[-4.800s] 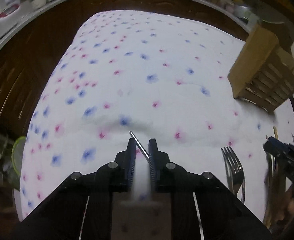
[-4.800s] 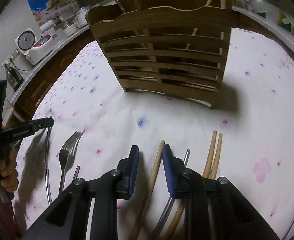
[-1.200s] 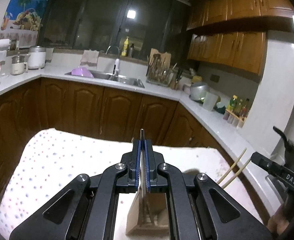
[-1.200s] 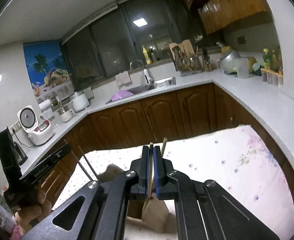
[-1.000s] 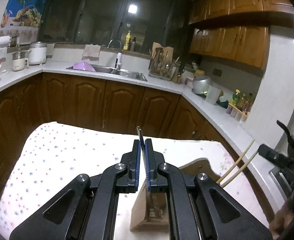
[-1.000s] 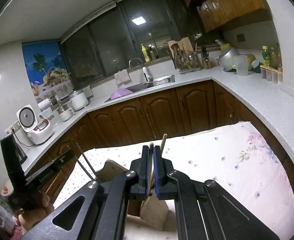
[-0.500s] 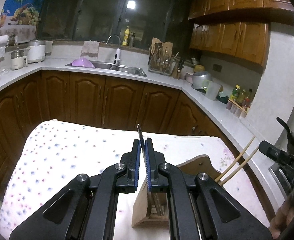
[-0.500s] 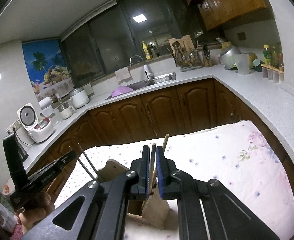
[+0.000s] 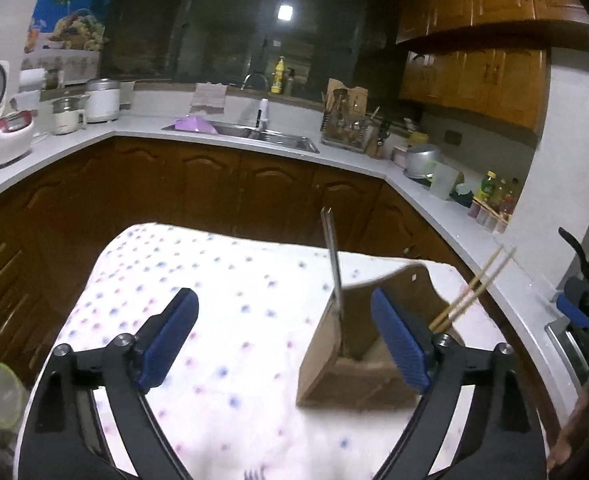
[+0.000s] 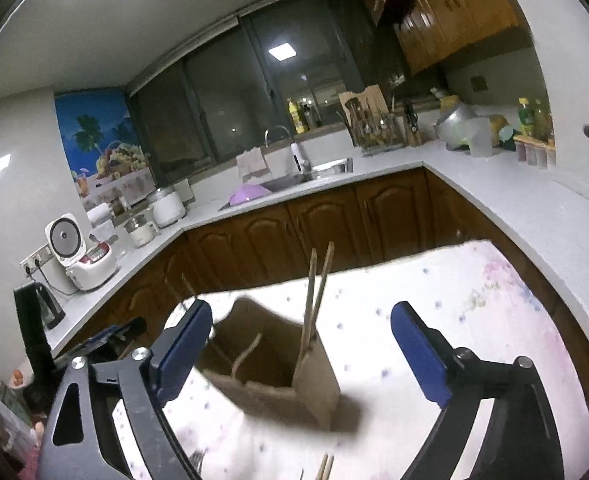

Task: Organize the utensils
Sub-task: 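Lower the chopsticks into the holder and open both tools, then move both open tools back down to the remaining utensils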

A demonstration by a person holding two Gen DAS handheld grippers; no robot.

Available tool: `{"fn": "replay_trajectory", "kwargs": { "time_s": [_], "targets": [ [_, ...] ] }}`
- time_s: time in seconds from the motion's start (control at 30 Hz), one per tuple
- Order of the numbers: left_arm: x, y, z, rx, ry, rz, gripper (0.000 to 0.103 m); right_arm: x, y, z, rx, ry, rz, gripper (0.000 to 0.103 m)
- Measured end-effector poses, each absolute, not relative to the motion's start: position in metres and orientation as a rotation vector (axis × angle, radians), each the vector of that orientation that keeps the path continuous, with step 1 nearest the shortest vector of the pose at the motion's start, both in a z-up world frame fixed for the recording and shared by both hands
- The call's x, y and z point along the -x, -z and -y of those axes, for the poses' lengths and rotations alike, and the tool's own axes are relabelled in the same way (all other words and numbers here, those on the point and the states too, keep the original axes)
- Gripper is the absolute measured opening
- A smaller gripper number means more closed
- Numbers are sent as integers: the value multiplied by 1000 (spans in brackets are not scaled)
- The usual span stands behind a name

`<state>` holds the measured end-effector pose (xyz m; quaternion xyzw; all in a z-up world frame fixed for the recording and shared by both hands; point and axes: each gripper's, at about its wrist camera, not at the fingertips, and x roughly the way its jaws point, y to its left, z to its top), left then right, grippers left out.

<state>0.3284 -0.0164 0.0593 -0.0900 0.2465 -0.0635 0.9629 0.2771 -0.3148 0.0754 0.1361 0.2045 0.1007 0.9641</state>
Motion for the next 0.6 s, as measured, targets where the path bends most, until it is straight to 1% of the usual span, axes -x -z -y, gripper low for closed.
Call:
{"fn": "replay_trajectory", "kwargs": {
  "time_s": [0.07,0.2,0.6],
  "targets": [
    [-315,-54,10,187,128,-517,94,-265,-68,314,-284,-208,-431,98],
    [-288,-46,2,189,125,-543,94,-241,-55,311,-282,-214,-461,100],
    [-224,-11,-5,182,137,-632,95,-180,-13,307,-279,-191,-556,100]
  ]
}}
